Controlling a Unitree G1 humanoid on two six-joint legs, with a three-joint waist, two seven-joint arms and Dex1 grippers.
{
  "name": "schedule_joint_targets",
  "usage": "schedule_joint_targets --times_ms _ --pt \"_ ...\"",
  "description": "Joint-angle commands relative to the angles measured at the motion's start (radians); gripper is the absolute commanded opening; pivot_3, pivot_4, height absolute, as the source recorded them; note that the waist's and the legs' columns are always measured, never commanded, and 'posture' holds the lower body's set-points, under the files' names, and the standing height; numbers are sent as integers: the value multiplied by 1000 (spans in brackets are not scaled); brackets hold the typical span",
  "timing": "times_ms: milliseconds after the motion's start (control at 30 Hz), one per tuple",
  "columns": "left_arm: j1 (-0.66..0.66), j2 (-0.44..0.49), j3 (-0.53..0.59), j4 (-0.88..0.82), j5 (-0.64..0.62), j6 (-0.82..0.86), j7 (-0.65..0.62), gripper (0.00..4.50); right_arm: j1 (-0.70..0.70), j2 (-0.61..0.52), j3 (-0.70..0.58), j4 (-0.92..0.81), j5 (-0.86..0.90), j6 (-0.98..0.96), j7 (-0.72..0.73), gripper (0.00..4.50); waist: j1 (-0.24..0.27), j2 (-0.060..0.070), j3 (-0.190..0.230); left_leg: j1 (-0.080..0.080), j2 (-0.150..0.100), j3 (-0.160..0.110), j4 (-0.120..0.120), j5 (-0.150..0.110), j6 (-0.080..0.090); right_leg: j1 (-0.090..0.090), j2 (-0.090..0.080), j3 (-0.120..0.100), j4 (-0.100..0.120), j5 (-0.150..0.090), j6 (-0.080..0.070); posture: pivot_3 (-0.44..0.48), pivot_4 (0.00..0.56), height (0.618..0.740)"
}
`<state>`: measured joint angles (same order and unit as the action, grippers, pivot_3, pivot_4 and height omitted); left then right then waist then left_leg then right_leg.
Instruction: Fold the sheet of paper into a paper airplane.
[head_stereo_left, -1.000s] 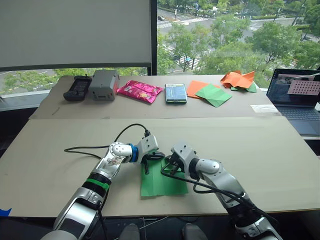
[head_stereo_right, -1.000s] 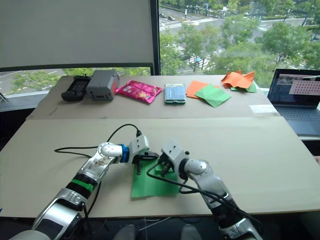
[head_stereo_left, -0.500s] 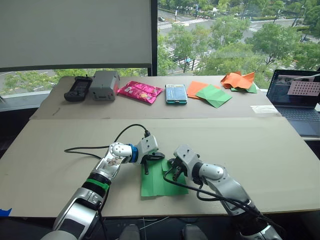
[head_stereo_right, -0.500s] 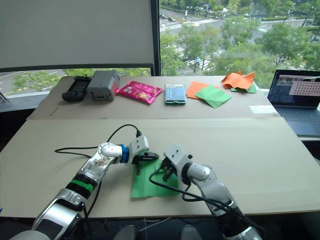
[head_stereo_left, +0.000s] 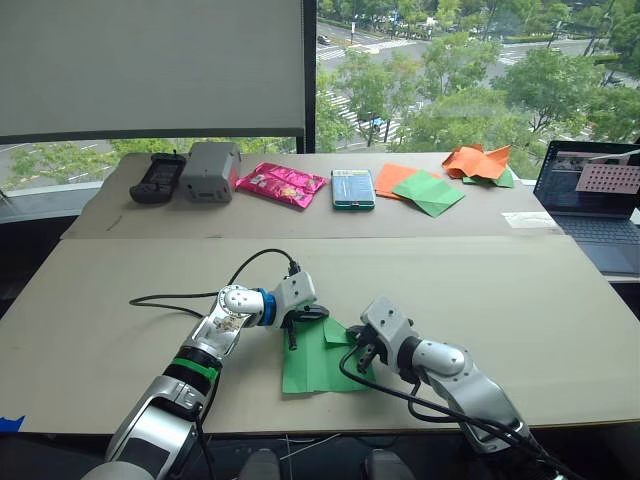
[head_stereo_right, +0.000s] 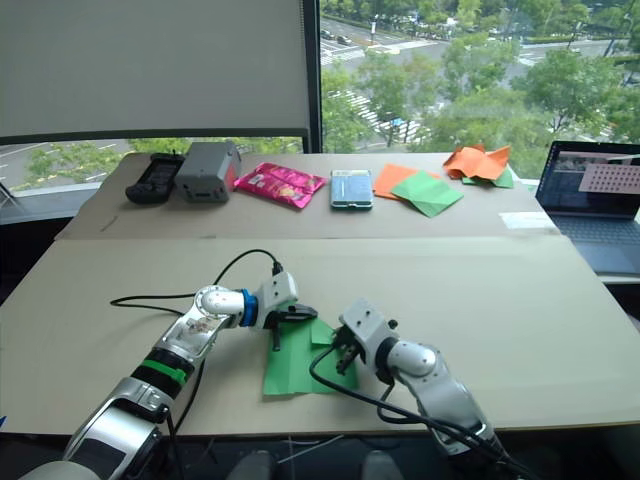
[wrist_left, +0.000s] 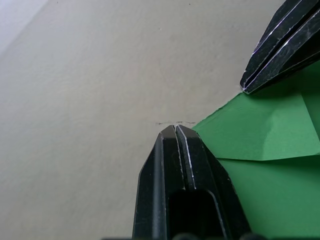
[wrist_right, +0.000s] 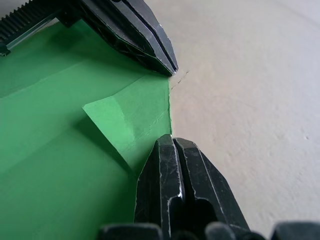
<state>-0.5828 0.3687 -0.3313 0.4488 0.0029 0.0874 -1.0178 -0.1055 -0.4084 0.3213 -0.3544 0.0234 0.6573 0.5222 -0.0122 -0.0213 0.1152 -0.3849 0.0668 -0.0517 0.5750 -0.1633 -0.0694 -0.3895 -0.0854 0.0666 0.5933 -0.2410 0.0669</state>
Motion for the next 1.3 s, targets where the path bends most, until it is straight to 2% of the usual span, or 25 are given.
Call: schedule_joint_targets --times_ms 33,333,733,933,1067,1300 --pt "21 22 -13 24 30 9 -6 0 80 -45 4 43 -2 90 8 22 0 -1 -1 0 0 0 0 0 0 0 0 0 0 0 0 0 150 718" --pt "16 20 -15 38 32 0 -8 0 148 -84 -24 -11 8 102 1 22 1 -5 -1 0 -2 1 0 0 0 0 -4 -1 -1 -1 0 0 150 718" --pt "8 11 -16 49 32 -15 -13 0 129 -73 -78 -78 53 123 -7 22 1 -6 -1 -1 -3 1 0 0 0 0 -5 -1 -4 -1 1 0 150 718" --pt "4 9 -8 43 26 -29 -15 0 85 3 -190 -179 163 -60 13 22 -1 -4 4 -4 -3 1 0 0 0 -3 -5 -2 -4 -1 1 0 150 718" --pt "-7 15 17 15 10 -28 -19 0 78 23 -177 -212 198 -112 43 22 -2 -3 7 -5 -2 1 0 0 0 -5 -4 -2 -4 -1 1 0 150 718" --pt "37 65 91 -191 -83 78 -50 0 16 26 -96 -171 161 -122 40 22 -7 -1 16 -6 -2 1 -2 0 0 -7 -4 -1 -4 -1 1 0 150 718"
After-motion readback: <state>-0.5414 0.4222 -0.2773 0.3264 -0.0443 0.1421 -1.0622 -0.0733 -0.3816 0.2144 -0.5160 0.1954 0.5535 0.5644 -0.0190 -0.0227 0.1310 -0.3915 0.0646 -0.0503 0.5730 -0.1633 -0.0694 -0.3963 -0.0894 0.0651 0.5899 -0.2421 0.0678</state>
